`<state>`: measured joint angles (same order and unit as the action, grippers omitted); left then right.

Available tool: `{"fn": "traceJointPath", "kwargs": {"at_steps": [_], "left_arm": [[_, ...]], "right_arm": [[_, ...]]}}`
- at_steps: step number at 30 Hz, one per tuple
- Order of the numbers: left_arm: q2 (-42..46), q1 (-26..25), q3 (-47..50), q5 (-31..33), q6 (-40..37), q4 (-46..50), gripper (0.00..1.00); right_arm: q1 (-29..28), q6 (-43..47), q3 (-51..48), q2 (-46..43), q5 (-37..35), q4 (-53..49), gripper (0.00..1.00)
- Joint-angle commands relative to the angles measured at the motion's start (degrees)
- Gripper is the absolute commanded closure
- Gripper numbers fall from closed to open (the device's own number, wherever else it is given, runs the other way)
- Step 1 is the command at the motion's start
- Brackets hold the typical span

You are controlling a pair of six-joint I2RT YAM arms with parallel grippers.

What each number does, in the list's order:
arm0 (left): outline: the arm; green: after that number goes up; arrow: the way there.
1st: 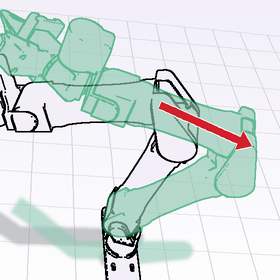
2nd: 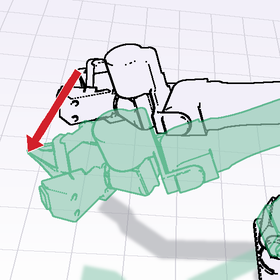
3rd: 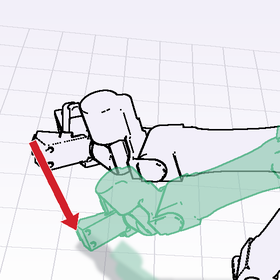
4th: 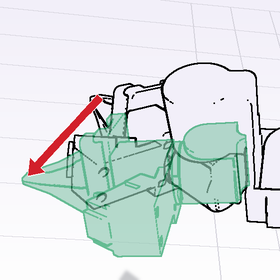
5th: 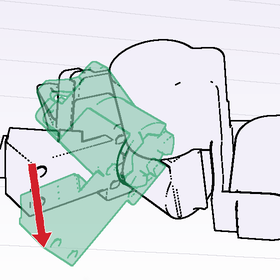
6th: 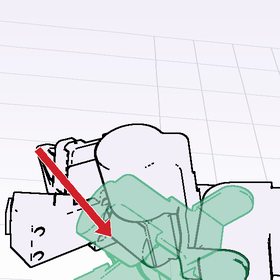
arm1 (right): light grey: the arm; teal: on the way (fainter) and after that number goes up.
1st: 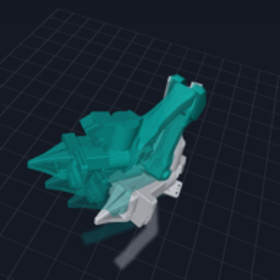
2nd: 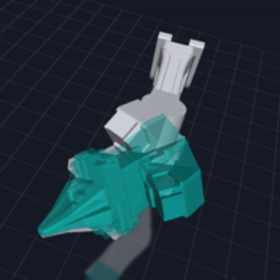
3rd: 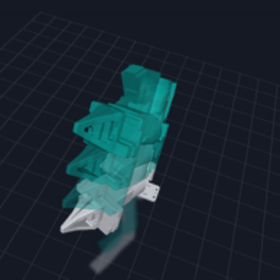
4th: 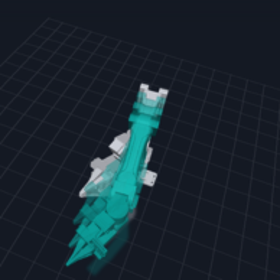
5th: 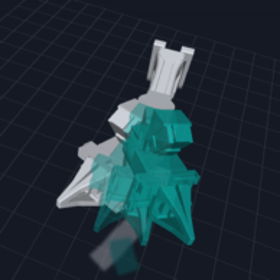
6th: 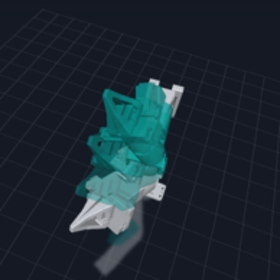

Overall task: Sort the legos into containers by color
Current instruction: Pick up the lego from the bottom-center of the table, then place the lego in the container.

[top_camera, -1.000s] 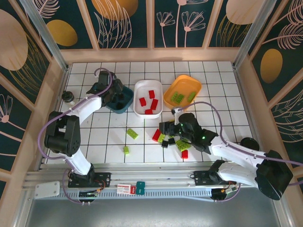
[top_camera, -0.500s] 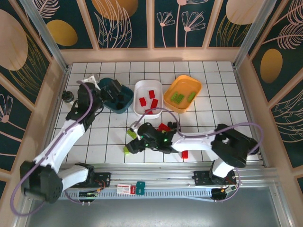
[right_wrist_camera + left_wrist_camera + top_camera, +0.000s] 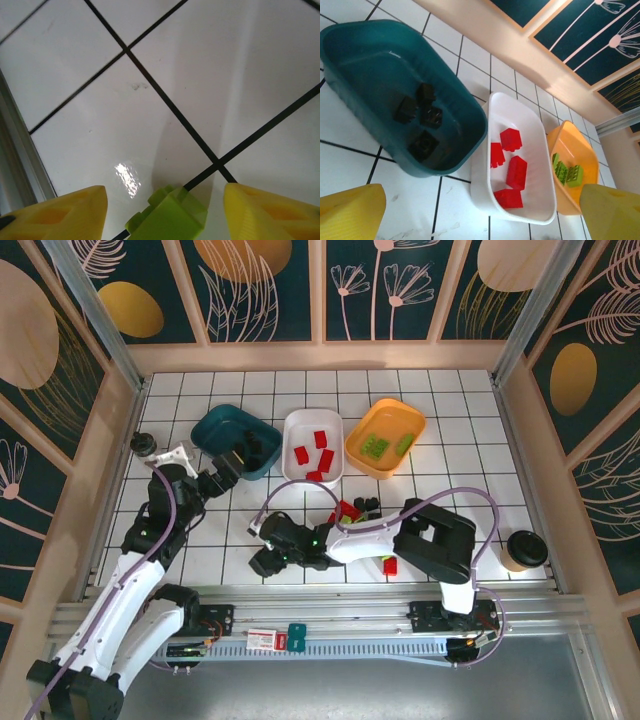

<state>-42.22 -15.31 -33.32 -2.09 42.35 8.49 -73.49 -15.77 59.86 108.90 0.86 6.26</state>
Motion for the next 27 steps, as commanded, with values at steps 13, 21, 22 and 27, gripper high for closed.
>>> {"fn": "traceJointPath", "kwargs": {"at_steps": [13,21,22,27], "left_arm": [[1.45,0.07,5.08,-2.22,1.77,0.09,0.01],[0.26,-0.15,6.79,-5.68,1.15,-1.63,0.01],[0.13,-0.13,7.39,-6.19,1.36,-2.17,0.01],[-1.69,-0.94,9.56,-6.97,1.78,-4.29,0.01]], "right_arm": [[1.53,0.75,-8.46,-9.82,0.54,6.01,0.82],[14.11,0.04,-16.55,-27.92,-1.43,4.24,0.84],[16.91,0.12,-17.16,-30.12,-1.48,3.86,0.84],[33.43,0.11,-15.92,-32.73,-0.42,3.14,0.84]]}}
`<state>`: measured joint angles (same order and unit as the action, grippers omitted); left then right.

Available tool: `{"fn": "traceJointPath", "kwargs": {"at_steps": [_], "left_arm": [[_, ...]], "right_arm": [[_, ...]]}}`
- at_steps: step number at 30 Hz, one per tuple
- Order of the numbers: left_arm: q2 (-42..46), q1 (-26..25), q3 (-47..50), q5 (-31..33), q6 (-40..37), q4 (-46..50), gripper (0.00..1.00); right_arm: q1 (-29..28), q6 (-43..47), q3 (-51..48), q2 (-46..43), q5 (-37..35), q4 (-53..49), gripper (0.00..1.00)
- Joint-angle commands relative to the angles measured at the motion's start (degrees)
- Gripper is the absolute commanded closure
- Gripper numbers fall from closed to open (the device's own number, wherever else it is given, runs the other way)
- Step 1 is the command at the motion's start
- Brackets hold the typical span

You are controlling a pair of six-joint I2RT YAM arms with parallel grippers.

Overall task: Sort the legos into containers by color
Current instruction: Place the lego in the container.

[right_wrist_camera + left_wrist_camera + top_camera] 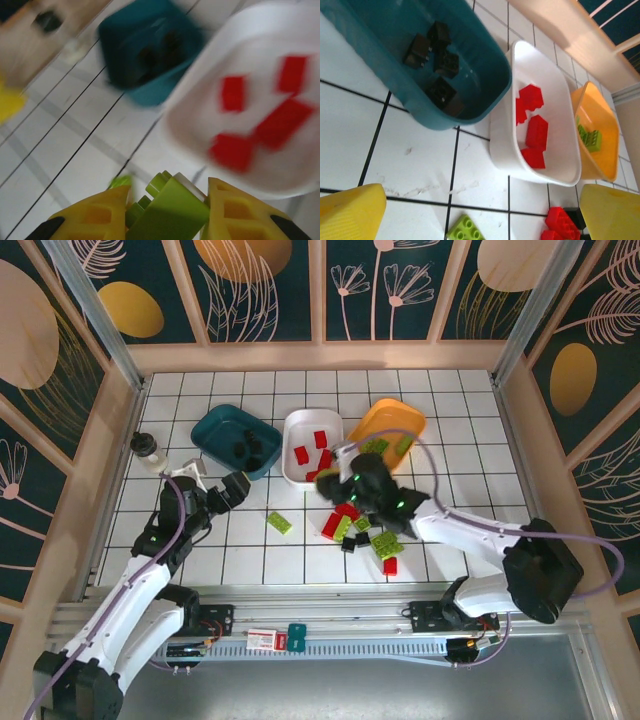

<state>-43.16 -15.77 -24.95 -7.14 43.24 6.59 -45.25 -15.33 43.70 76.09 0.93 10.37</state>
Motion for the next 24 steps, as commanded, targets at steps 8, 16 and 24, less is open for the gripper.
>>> {"fn": "traceJointPath", "kwargs": {"at_steps": [8,16,24], "left_arm": [[-4.39,-4.01,1.04,0.43,0.08,-3.46,0.01],[-10.63,-8.32,-0.60,2.67,-2.67,-3.53,0.01],[-24.05,-18.44,-4.80,11.22,-3.23,-2.58,0.07]], "right_arm": [[19.83,-1.86,11.43,15.27,-0.22,-3.43,0.82],[23.21,-3.21,18.46,23.06,-0.79,-5.95,0.41],[20.06,-2.97,12.70,15.36,-3.46,-4.17,0.36]]}}
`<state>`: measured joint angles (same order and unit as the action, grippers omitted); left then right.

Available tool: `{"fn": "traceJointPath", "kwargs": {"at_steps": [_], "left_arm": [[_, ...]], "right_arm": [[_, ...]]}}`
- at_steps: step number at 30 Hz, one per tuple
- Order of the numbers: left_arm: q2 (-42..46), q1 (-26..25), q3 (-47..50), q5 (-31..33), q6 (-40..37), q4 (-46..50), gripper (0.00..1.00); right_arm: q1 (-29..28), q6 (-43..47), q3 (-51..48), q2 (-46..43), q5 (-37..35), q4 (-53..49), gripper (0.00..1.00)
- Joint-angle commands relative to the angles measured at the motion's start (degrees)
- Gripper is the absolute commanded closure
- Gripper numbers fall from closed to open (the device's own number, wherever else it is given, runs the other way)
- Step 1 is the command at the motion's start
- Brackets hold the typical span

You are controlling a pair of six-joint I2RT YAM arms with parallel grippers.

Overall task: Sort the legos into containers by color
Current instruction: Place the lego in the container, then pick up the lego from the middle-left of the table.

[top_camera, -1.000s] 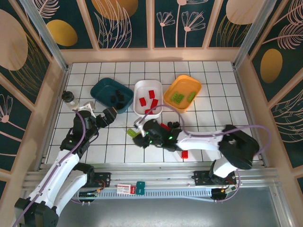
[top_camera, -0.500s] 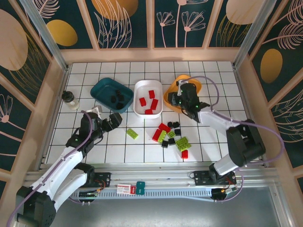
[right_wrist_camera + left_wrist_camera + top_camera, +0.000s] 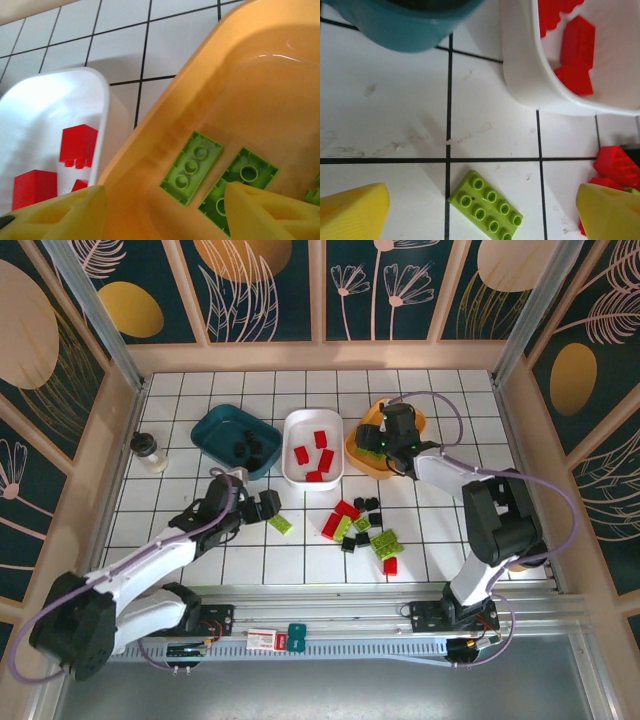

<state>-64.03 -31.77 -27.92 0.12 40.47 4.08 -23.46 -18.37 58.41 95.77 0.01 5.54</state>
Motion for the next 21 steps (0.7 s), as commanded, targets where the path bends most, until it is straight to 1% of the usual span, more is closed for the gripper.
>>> {"fn": "traceJointPath", "kwargs": {"at_steps": [1,4,6,11,13,16,19,21], "left_arm": [[-4.53,-3.43,-2.25,4.43,-0.11,-0.48,0.07],[-8.99,-6.56,-3.66,5.59,0.80,-1.13,0.08],[-11.82,-8.37,-4.45,5.24,1.45,-1.44,0.10],[-15.90,-11.74,-4.07,3.93,3.56,-3.64,0.11],[-18.21,-12.62,-4.30,3.27,3.91,-4.59,0.11],[-21.64,-13.14,-5.83,2.04,4.21,-6.68,0.15],[-24.40,-13.81,-9.05,1.73,3.56,-8.03,0.19],[-27.00,-14.65,-12.33,2.40,2.25,-7.21,0.22]], "right_arm": [[-2.24,0.13,-2.80,-5.04,-2.83,0.85,0.36],[-3.49,-0.22,-5.78,-7.81,-3.56,1.31,0.36],[-3.74,-0.43,-7.32,-10.08,-3.84,1.45,0.36],[-3.78,-0.56,-10.11,-15.07,-4.38,1.74,0.36],[-3.72,-0.61,-10.82,-16.65,-4.31,1.92,0.36],[-3.72,-0.87,-11.55,-18.43,-3.80,2.20,0.35],[-3.82,-1.12,-12.24,-19.50,-3.45,2.25,0.35],[-3.84,-1.03,-12.86,-20.36,-3.40,2.28,0.35]]}}
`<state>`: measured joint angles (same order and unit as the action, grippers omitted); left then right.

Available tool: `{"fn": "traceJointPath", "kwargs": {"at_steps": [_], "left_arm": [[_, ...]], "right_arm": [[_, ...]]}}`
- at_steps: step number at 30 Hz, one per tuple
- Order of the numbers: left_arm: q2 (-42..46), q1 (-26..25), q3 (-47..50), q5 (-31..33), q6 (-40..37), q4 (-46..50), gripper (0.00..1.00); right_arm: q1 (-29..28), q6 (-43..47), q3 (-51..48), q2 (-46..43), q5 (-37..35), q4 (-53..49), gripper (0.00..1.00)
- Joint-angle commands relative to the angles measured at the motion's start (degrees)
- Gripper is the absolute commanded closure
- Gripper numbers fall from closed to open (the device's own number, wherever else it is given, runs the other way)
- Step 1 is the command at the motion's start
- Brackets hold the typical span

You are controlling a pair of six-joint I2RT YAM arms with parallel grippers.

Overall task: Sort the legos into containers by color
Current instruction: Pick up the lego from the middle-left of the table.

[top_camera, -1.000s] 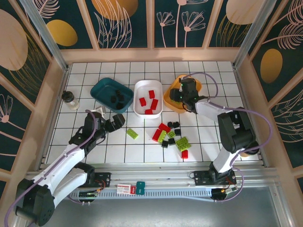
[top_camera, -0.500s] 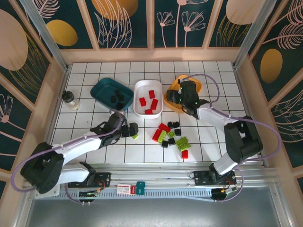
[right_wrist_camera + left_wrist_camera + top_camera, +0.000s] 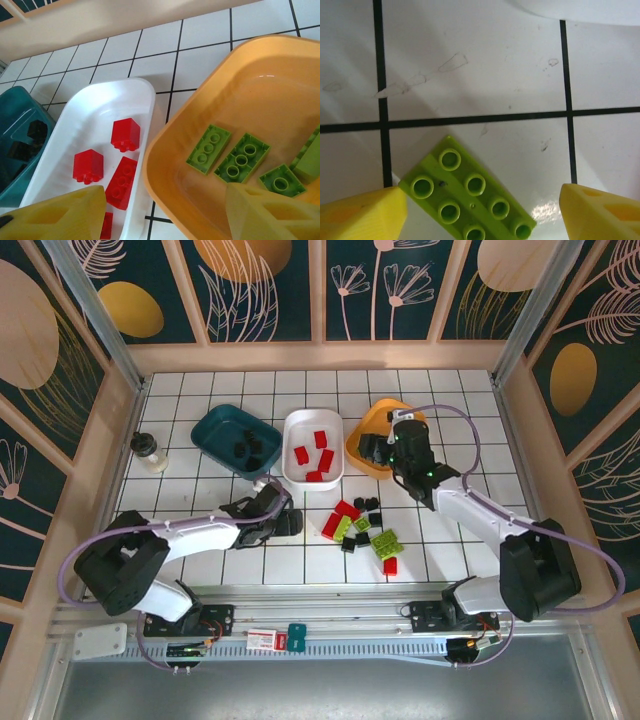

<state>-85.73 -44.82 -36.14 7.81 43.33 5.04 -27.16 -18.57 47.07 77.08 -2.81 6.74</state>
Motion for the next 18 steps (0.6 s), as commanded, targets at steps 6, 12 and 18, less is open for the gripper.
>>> {"fn": "traceJointPath", "kwargs": {"at_steps": [6,12,18], "left_arm": [[-13.40,-4.06,-11.27,-4.00,-4.38,-4.04,0.21],[-15.43,-6.14,-12.79,1.09,-5.51,0.22,0.39],[-15.27,-6.85,-9.54,6.28,-5.91,2.61,0.54]], "right_arm": [[-0.14,-0.33,-3.24,-4.31,-0.62,0.68,0.35],[-0.05,-0.20,-5.55,-6.36,-1.28,1.29,0.35],[-0.09,-0.49,-6.62,-6.94,-1.23,2.29,0.35]]}}
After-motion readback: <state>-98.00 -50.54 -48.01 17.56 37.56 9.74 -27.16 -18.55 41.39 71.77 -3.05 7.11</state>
